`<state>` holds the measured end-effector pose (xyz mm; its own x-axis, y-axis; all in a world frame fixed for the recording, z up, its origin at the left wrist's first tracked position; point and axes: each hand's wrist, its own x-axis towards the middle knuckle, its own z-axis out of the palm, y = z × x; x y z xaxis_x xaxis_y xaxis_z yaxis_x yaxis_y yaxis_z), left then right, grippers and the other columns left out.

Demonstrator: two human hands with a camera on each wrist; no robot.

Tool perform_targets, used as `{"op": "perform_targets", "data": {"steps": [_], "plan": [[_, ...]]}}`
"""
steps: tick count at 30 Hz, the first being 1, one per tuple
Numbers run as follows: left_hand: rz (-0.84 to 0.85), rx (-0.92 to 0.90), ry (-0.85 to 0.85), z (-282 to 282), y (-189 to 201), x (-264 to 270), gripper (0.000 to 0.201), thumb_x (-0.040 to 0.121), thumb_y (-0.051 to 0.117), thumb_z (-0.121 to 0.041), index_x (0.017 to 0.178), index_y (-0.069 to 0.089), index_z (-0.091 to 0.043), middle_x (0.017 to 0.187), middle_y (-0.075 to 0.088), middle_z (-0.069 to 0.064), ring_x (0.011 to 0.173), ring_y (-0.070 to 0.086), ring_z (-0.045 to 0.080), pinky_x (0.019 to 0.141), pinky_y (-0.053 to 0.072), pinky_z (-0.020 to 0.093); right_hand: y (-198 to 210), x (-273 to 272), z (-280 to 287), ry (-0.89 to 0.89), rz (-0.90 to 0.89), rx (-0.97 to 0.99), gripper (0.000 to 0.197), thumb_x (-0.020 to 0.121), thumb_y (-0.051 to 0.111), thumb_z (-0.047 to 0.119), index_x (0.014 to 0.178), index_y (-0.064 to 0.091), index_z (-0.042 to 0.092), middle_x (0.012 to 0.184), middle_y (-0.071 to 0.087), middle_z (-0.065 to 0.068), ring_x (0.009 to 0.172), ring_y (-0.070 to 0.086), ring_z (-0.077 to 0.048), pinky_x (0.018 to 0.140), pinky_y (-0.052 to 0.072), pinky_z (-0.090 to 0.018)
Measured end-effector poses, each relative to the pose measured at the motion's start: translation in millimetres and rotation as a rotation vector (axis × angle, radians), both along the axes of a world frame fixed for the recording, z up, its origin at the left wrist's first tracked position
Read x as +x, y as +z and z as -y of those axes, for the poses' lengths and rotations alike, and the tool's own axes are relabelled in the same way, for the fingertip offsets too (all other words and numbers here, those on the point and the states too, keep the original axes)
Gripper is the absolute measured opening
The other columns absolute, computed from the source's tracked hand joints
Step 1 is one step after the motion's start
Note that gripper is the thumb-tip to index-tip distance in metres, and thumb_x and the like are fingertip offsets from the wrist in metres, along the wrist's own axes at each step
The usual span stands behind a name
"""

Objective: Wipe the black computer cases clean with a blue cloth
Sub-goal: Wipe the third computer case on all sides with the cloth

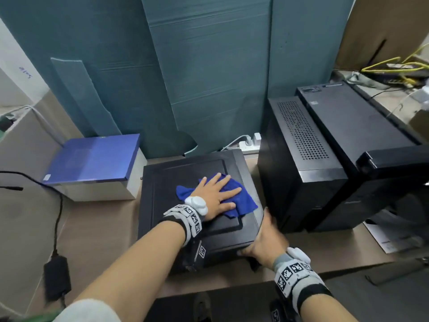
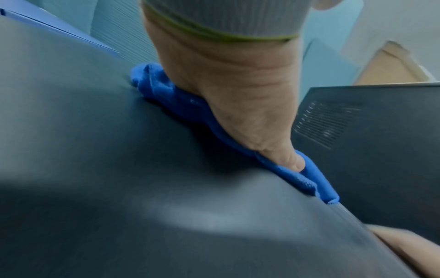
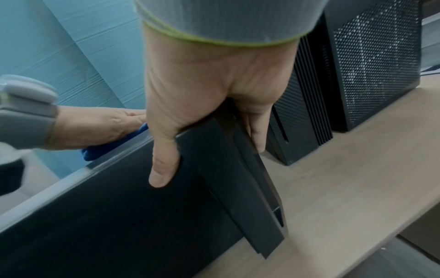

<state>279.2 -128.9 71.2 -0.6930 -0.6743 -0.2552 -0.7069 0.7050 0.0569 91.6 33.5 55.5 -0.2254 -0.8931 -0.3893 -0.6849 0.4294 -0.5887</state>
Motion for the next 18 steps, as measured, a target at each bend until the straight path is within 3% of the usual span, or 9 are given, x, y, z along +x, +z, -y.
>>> {"op": "perform_targets", "data": {"steps": [1, 3, 6, 11, 14, 16, 18], "plan": [[0.013, 0.010, 0.053, 14.6, -0.7, -2.5, 0.060, 0.097, 0.023, -0.070, 0.152, 0.002, -0.060, 0.169, -0.007, -0.007, 0.155, -0.010, 0.027, 0.121, 0.002, 0.062, 0.4, -1.8, -0.1, -0.016, 0.000, 0.006, 0.138, 0.028, 0.090, 0.062, 0.140, 0.015, 0.034, 0.131, 0.053, 0.003, 0.102, 0.066, -0.028, 0.081, 0.057, -0.040], [0.037, 0.019, 0.129, 31.3, -2.9, -6.4, 0.061, 0.096, 0.023, -0.073, 0.150, -0.002, -0.063, 0.168, -0.011, -0.007, 0.154, -0.012, 0.027, 0.119, 0.000, 0.064, 4.0, -2.5, -1.4, -0.019, -0.014, 0.031, 0.118, 0.028, 0.087, 0.065, 0.123, 0.024, 0.036, 0.118, 0.055, 0.007, 0.093, 0.066, -0.027, 0.079, 0.057, -0.042], [0.056, -0.001, 0.164, 22.8, -0.9, -12.5, 0.061, 0.094, 0.019, -0.076, 0.149, -0.002, -0.064, 0.168, -0.013, -0.009, 0.154, -0.016, 0.027, 0.117, -0.004, 0.067, 8.9, -2.0, -0.4, -0.008, -0.027, 0.055, 0.112, 0.029, 0.085, 0.068, 0.117, 0.025, 0.036, 0.110, 0.056, 0.010, 0.088, 0.067, -0.026, 0.077, 0.057, -0.041], [0.035, -0.041, -0.122, -28.4, -0.9, -26.4, 0.055, 0.098, 0.014, -0.070, 0.150, -0.002, -0.062, 0.169, -0.002, -0.011, 0.154, -0.009, 0.032, 0.112, -0.001, 0.075, 18.5, 0.8, -2.3, 0.022, -0.046, 0.048, 0.110, 0.031, 0.084, 0.069, 0.117, 0.023, 0.036, 0.107, 0.053, 0.012, 0.092, 0.067, -0.026, 0.077, 0.055, -0.036], [0.040, -0.050, -0.232, -63.5, -12.2, -37.3, 0.062, 0.099, 0.019, -0.065, 0.157, 0.005, -0.046, 0.169, 0.004, -0.010, 0.155, -0.004, 0.029, 0.112, 0.001, 0.076, 20.5, 1.6, -6.5, 0.011, -0.043, 0.034, 0.119, 0.030, 0.083, 0.071, 0.125, 0.022, 0.034, 0.112, 0.052, 0.012, 0.095, 0.066, -0.023, 0.079, 0.055, -0.034], [0.031, -0.080, -0.254, -71.9, -12.9, -36.9, 0.067, 0.100, 0.021, -0.061, 0.160, 0.007, -0.035, 0.169, 0.005, -0.009, 0.155, 0.000, 0.028, 0.113, 0.007, 0.074, 21.1, 4.3, -6.0, 0.008, -0.049, 0.035, 0.116, 0.027, 0.082, 0.073, 0.120, 0.024, 0.034, 0.110, 0.055, 0.011, 0.090, 0.066, -0.021, 0.079, 0.057, -0.037], [0.016, -0.058, -0.277, -63.2, -8.0, -33.7, 0.064, 0.101, 0.023, -0.058, 0.159, 0.007, -0.037, 0.169, 0.004, -0.010, 0.155, 0.000, 0.026, 0.117, 0.005, 0.070, 22.2, 5.3, -5.5, -0.001, -0.045, 0.040, 0.111, 0.027, 0.081, 0.074, 0.116, 0.025, 0.036, 0.107, 0.056, 0.012, 0.088, 0.066, -0.020, 0.078, 0.058, -0.039]]}}
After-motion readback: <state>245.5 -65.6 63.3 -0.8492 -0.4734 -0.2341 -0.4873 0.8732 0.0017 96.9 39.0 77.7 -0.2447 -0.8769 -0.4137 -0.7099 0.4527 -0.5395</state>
